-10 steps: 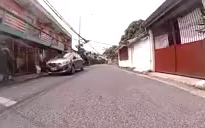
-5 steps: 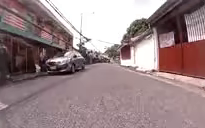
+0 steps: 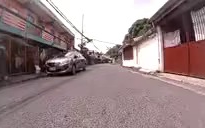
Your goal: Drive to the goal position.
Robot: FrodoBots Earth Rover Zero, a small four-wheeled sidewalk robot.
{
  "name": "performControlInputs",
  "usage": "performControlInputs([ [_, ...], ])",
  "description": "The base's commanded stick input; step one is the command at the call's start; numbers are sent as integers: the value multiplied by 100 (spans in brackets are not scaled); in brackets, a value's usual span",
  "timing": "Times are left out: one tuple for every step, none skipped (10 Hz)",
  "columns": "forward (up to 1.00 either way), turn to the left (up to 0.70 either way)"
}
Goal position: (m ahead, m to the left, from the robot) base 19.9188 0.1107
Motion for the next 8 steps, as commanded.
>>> performControlInputs([
  [50,6],
  [50,6],
  [50,6],
  [50,6],
  [50,6],
  [50,6],
  [50,6],
  [50,6],
])
